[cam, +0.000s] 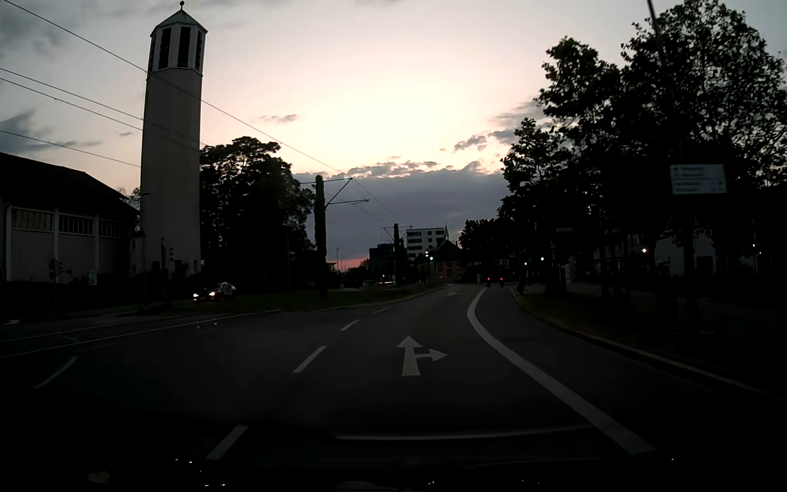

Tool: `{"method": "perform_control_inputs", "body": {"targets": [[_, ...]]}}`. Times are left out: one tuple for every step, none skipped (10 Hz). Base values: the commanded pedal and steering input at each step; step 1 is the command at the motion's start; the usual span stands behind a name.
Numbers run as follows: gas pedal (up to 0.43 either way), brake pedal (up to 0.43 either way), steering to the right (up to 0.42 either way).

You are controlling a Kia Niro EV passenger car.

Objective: Follow the waypoints while adhering to traffic rules and regulations

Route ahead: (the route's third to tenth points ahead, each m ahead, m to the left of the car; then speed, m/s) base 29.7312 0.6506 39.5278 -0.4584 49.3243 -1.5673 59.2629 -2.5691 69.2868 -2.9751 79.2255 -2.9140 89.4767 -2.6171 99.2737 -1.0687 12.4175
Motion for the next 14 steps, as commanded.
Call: {"method": "perform_control_inputs", "body": {"targets": [[0.067,0.000,-0.004],[0.067,0.000,0.004],[0.067,0.000,0.006],[0.067,0.000,0.008],[0.067,0.000,0.012],[0.067,0.000,0.017],[0.067,0.000,0.025],[0.067,0.000,0.031],[0.067,0.000,0.033],[0.067,0.000,0.033],[0.067,0.000,0.033],[0.067,0.000,0.033],[0.067,0.000,0.033],[0.079,0.000,0.034]]}}
